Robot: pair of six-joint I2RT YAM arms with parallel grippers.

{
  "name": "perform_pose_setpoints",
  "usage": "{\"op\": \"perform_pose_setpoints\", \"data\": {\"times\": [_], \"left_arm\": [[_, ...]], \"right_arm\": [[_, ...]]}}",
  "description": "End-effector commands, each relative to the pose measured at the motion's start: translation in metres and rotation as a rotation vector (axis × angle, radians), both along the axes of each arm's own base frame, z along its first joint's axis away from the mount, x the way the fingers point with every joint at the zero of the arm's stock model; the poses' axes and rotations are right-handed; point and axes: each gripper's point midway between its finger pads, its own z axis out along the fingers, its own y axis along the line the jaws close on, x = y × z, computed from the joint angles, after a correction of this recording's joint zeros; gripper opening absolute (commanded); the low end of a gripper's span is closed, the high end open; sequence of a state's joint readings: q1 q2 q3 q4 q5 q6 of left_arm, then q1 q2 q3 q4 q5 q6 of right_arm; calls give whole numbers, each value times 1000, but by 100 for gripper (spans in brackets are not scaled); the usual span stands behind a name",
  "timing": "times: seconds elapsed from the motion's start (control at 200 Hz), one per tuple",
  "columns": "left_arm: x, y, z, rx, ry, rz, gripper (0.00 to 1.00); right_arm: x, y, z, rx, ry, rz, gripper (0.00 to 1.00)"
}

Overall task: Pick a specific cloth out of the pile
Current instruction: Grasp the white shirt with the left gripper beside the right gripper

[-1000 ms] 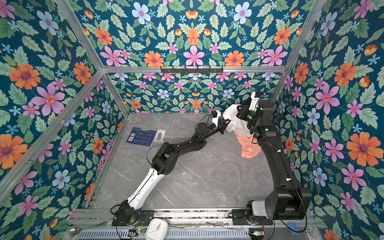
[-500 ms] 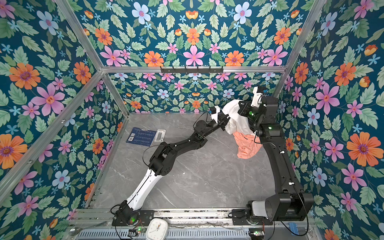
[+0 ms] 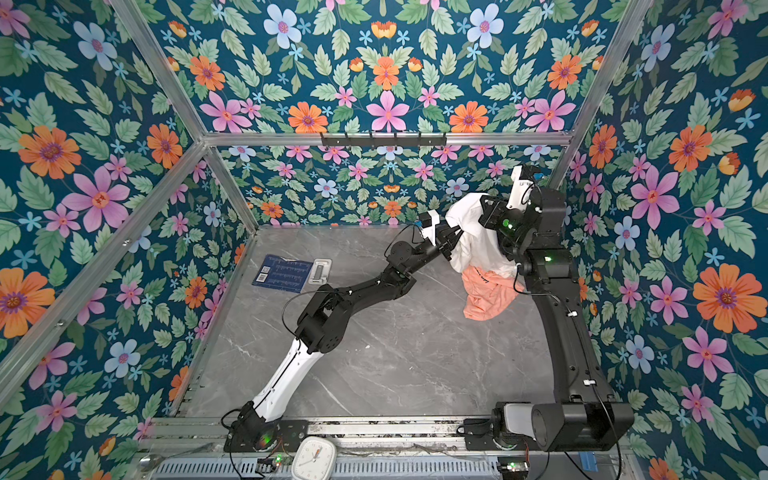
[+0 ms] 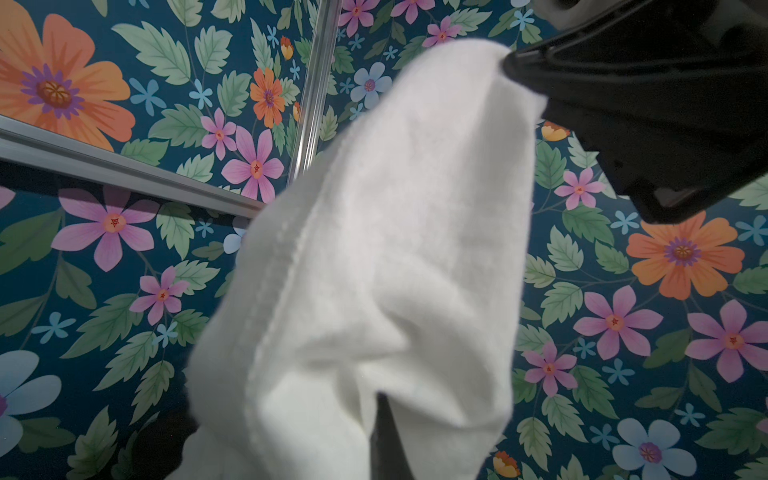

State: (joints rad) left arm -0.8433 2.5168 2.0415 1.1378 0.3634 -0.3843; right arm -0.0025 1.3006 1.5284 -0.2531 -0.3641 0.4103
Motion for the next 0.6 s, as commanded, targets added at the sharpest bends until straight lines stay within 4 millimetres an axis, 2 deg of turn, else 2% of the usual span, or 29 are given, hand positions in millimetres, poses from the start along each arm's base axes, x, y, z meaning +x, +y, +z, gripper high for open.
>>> {"op": "perform_pose_setpoints", "data": {"times": [0.0, 0.17, 0.315, 0.4, 0.595], "left_arm": [[-11, 8, 30, -62, -68, 4, 0], [-23, 8, 43, -84, -96, -14, 0], [-31, 8, 56, -102, -120, -14, 0], [-32, 9, 61, -112, -127, -5, 0], [-32, 8, 69, -128, -133, 2, 0]], "right_arm": [[-9, 6, 20, -21, -74, 31, 0], [-17, 11, 31, -26, -93, 46, 0], [-31, 13, 48, -42, -143, 44, 0], [-37, 12, 58, -47, -171, 35, 0], [-39, 10, 67, -55, -182, 24, 0]]}}
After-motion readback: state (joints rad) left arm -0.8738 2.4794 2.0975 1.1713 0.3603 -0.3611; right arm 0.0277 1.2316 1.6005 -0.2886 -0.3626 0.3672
